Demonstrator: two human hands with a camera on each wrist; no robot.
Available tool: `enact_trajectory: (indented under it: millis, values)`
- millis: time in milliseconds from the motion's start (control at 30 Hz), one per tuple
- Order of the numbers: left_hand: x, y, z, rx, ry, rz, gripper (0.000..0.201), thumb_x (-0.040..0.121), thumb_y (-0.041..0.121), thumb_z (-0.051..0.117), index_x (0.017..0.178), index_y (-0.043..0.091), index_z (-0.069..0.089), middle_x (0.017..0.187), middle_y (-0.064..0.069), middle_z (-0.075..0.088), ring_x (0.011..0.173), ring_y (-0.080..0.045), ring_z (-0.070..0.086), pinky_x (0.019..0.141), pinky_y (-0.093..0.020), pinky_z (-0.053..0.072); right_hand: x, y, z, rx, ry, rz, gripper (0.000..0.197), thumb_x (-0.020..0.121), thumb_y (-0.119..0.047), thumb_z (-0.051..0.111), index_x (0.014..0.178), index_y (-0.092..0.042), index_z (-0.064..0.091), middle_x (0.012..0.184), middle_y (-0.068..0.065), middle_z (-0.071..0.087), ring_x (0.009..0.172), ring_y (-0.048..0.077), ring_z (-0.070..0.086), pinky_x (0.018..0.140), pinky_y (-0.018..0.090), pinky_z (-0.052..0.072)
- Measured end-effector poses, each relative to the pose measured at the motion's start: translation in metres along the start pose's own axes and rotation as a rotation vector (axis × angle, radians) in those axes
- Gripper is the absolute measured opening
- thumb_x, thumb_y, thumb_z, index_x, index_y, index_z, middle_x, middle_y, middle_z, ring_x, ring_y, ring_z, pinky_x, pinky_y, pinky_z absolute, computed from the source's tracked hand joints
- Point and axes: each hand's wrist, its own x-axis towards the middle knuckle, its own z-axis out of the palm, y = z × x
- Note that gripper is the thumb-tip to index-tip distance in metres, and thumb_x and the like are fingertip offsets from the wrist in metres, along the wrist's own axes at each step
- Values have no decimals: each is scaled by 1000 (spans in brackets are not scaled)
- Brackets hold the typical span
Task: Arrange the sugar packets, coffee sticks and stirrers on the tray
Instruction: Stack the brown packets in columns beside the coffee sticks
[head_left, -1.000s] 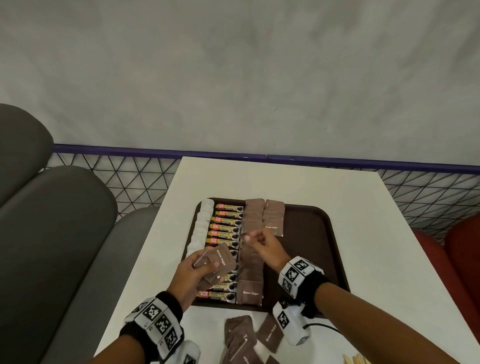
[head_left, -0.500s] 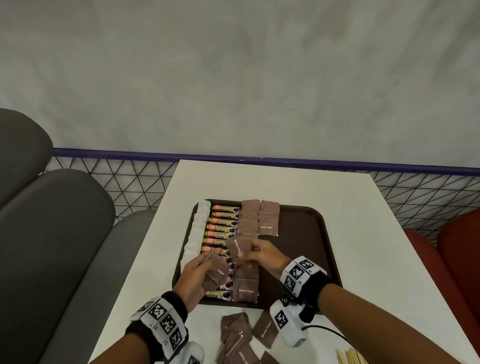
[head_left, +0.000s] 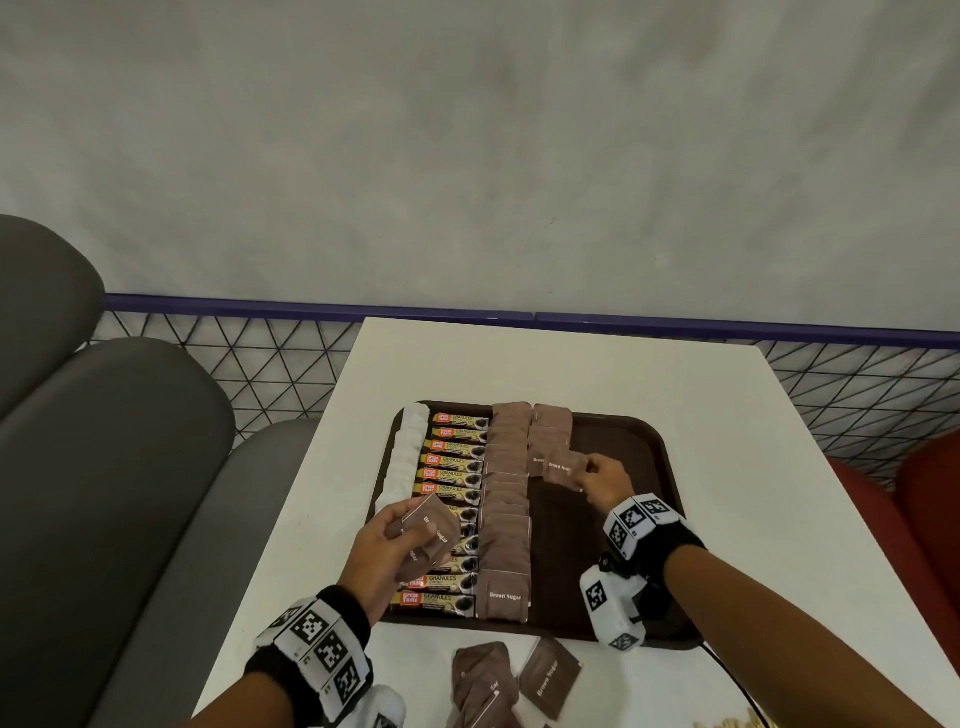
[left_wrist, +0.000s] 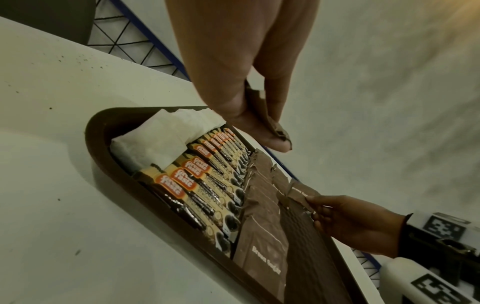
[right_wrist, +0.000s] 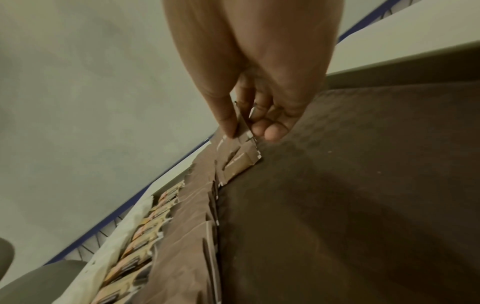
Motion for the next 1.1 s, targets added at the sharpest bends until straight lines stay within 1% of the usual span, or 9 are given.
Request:
enact_trajectory:
  millis: [167, 267, 367, 500, 567, 633, 767, 933, 1100]
  values:
    - [8, -5, -10, -6, 8, -21, 32, 86, 2, 59, 116, 13, 59, 113, -14, 63, 99, -27, 62, 60, -27, 56, 7, 4, 11, -77, -6, 0, 9, 88, -12, 58, 81, -6, 62, 80, 9, 55, 79, 22, 51, 68, 27, 35]
    - [12, -7, -16, -45, -8, -41, 38, 85, -2, 58, 120, 12, 59, 114, -14, 64, 101, -28, 62, 61, -27, 56, 10, 5, 19, -57, 25, 13, 18, 87, -13, 61, 70, -12, 52, 70, 3, 51, 78, 21, 51, 68, 27, 36]
    - [15, -9, -21, -42, -17, -31, 42, 85, -7, 56, 121, 13, 60, 114, -15, 65, 103, -28, 62, 62, -27, 56, 13, 4, 24, -7, 52, 30, 14, 83, -8, 64, 82, -10, 51, 80, 7, 55, 78, 21, 52, 69, 27, 39]
    - [16, -8, -24, -27, -1, -11, 41, 81, -6, 61, 116, 16, 59, 109, -12, 65, 100, -27, 62, 62, -25, 57, 20, 4, 29, -31, 89, 27, 26, 79, -10, 67, 70, -21, 45, 92, 16, 61, 87, 31, 58, 73, 35, 48]
    - [16, -8, -24, -39, 12, -12, 37, 80, -6, 63, 112, 13, 57, 106, -11, 64, 95, -25, 62, 59, -23, 56, 23, 7, 31, -53, 96, 25, 30, 79, -13, 68, 67, -24, 43, 97, 18, 61, 83, 31, 60, 69, 34, 49]
    - [16, -7, -24, -45, 21, -12, 33, 80, -7, 62, 108, 10, 56, 103, -11, 64, 90, -23, 63, 56, -21, 56, 25, 7, 31, -66, 110, 26, 32, 78, -15, 70, 66, -25, 42, 97, 18, 61, 80, 30, 60, 67, 33, 48]
    - [15, -6, -25, -43, 25, -11, 30, 81, -6, 62, 105, 11, 56, 101, -10, 65, 88, -22, 64, 58, -22, 55, 25, 6, 30, -64, 135, 22, 34, 77, -15, 72, 65, -23, 40, 88, 14, 60, 91, 32, 59, 76, 39, 51]
    - [13, -3, -24, -59, -3, -13, 35, 82, -4, 61, 113, 13, 59, 107, -11, 66, 98, -27, 63, 72, -32, 54, 17, 5, 28, -38, 160, 12, 31, 74, -18, 75, 87, -14, 48, 79, 1, 51, 98, 29, 53, 84, 39, 47]
    - [6, 0, -19, -47, -28, 5, 38, 82, -6, 60, 115, 11, 60, 110, -13, 64, 94, -27, 64, 61, -26, 57, 4, 4, 25, -53, 239, -41, 42, 78, -26, 70, 111, -8, 50, 96, 8, 59, 106, 27, 47, 90, 41, 43]
